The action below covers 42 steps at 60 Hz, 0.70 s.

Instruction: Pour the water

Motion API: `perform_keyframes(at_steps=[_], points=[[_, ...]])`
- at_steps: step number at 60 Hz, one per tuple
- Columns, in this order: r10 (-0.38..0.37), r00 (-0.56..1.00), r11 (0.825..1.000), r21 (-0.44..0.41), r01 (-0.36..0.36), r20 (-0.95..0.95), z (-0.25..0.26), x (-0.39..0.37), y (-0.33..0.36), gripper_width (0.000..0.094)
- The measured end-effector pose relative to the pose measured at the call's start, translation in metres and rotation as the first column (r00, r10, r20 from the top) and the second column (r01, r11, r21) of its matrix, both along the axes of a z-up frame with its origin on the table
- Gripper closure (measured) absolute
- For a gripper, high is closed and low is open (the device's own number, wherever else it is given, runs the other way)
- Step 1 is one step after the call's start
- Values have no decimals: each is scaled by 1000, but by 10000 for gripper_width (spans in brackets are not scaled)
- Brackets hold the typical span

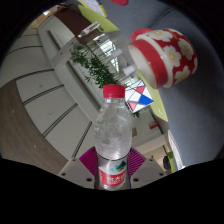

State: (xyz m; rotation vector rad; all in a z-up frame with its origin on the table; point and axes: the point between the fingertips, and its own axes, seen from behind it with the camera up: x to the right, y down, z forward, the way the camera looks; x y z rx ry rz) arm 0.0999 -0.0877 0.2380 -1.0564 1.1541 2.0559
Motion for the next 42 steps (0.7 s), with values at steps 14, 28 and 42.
perform_keyframes(at_steps=[14,28,42], points=[[37,999,999,-26,-37,0,-9,4,4,588],[-105,807,985,172,5,581,26,23,-28,587],[-566,6,820,562,112,824,115,140,-4,587]])
